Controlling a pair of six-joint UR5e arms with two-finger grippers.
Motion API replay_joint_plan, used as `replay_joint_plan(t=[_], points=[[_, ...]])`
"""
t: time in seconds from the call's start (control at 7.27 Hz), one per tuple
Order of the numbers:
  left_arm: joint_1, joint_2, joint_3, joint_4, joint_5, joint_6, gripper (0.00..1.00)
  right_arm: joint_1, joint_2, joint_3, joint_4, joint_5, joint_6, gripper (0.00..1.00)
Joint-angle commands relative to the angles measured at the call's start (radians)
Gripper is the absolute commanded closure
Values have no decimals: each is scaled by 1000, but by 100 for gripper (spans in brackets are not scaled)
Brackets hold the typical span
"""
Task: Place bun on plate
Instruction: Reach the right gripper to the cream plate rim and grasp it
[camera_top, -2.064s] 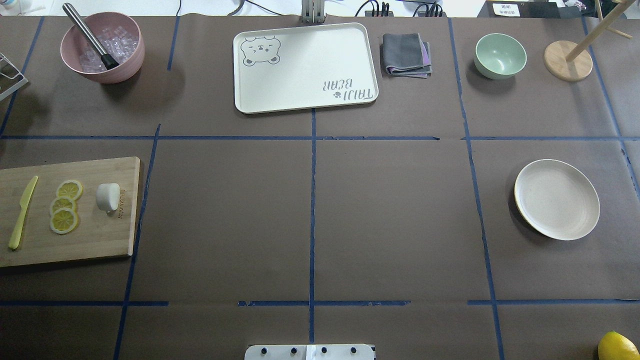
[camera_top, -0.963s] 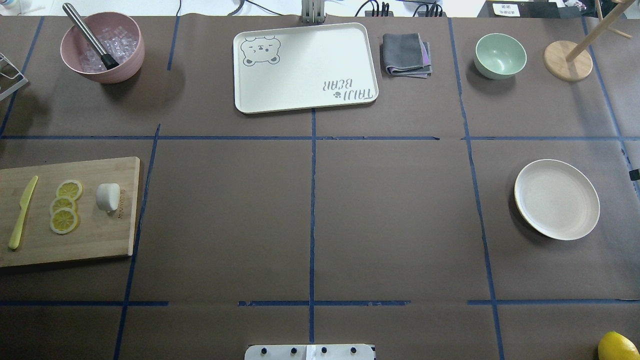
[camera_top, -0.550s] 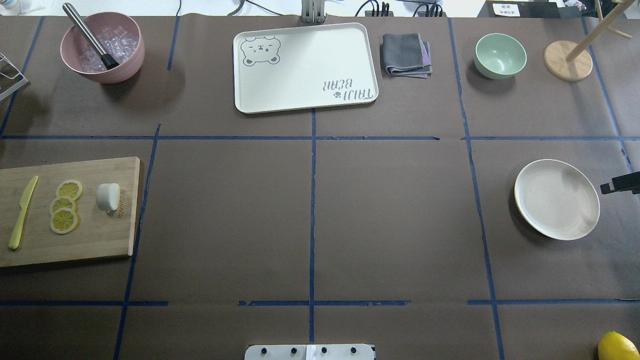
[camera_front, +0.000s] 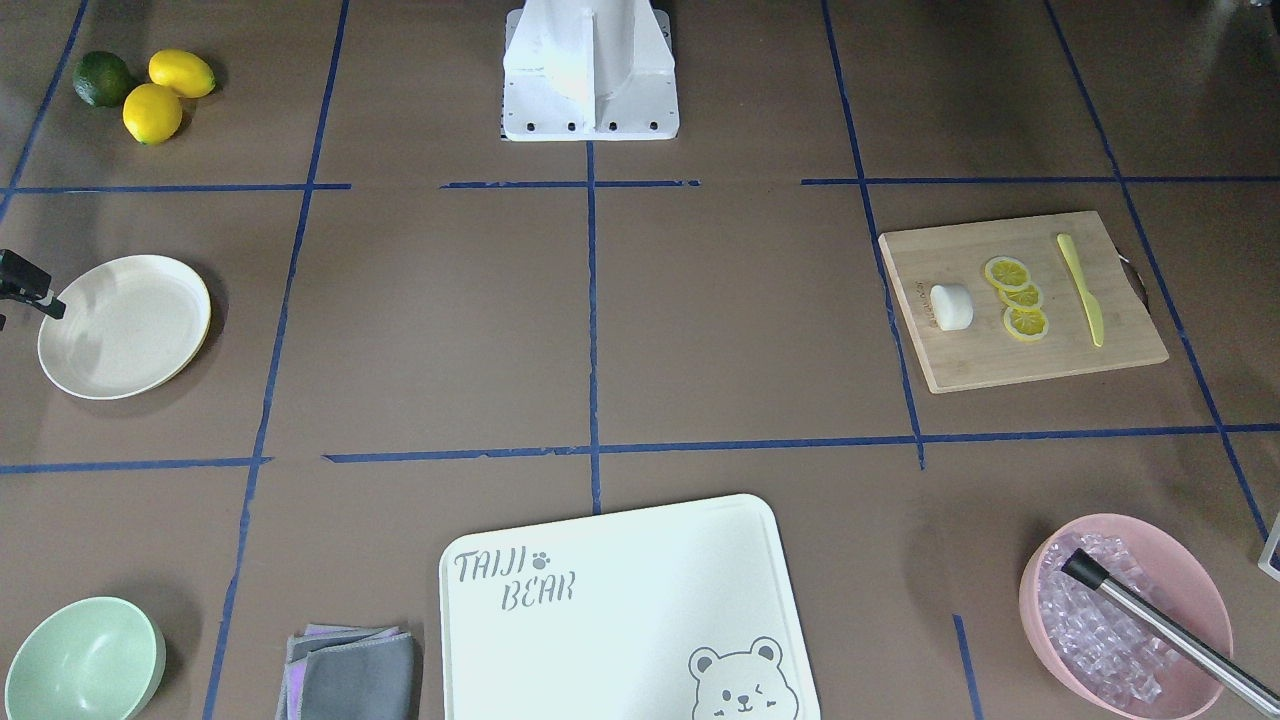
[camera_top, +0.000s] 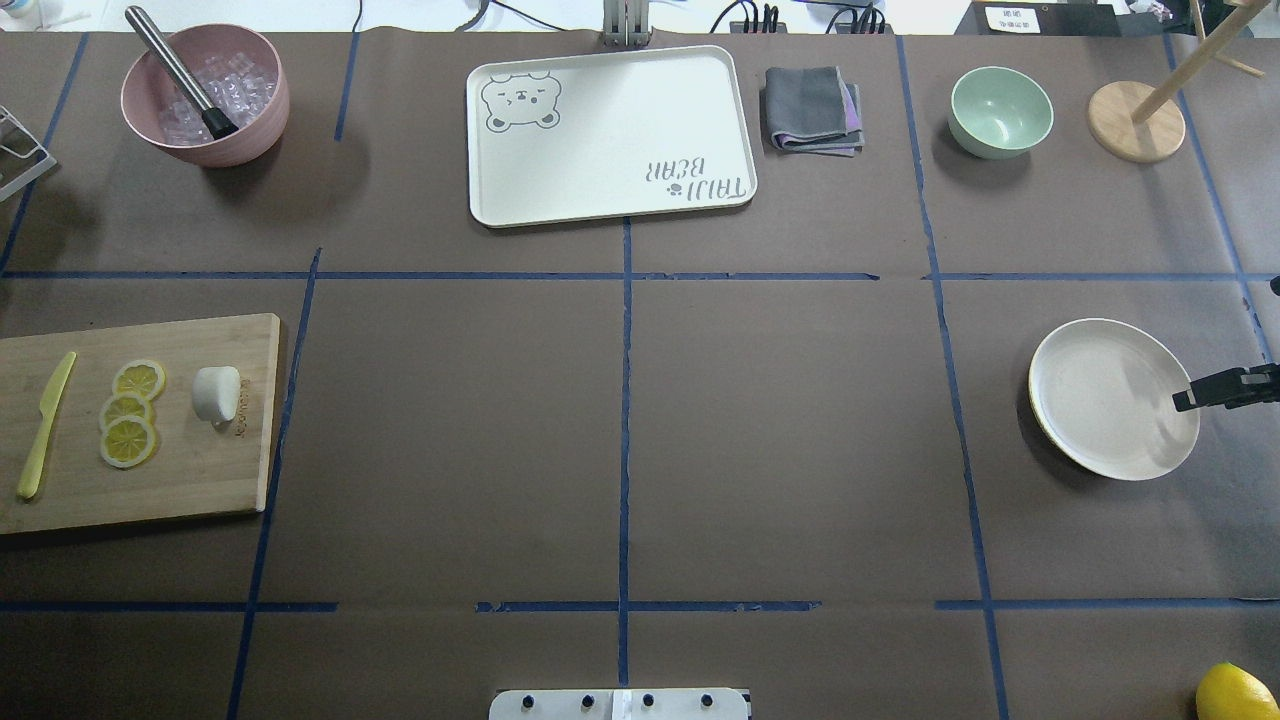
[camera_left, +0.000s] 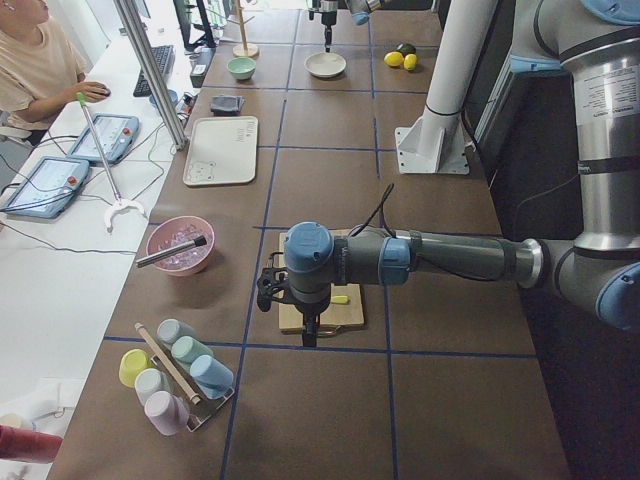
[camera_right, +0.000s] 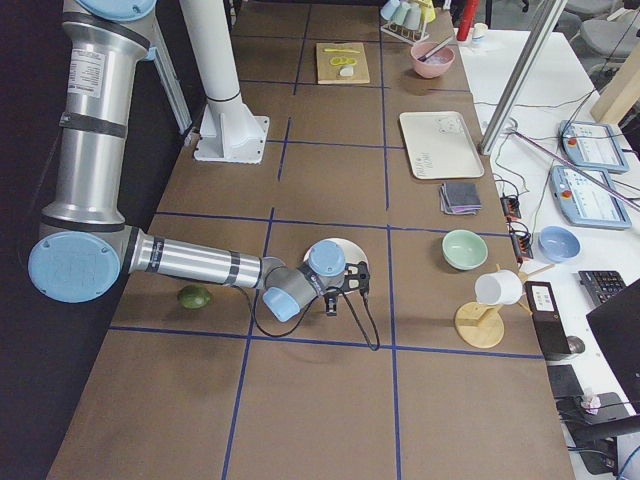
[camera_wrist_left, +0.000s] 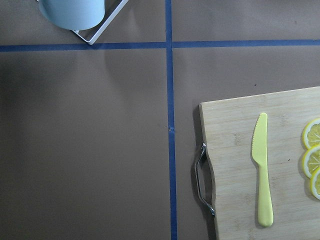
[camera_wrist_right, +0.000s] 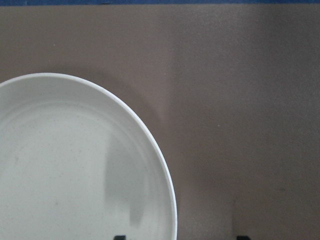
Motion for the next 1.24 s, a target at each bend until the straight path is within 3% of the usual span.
replay_joint_plan(t=[0.0,0.14,0.28,0.55,0.69,0.83,1.1], points=[[0,0,1,0,0,0,0,-8,3,0,-1,0,0,64],[0,0,1,0,0,0,0,-8,9,0,-1,3,0,84],[0,0,1,0,0,0,0,-8,11,0,-1,6,0,97],[0,0,1,0,0,0,0,-5,12,22,2,28,0,100],[0,0,1,0,0,0,0,-3,20,59,-6,98,0,100],[0,0,-1,0,0,0,0,21,46,94,-18,155,2,100],[-2,0,-3,0,0,0,0,23,157,110,-20,163,55,100]])
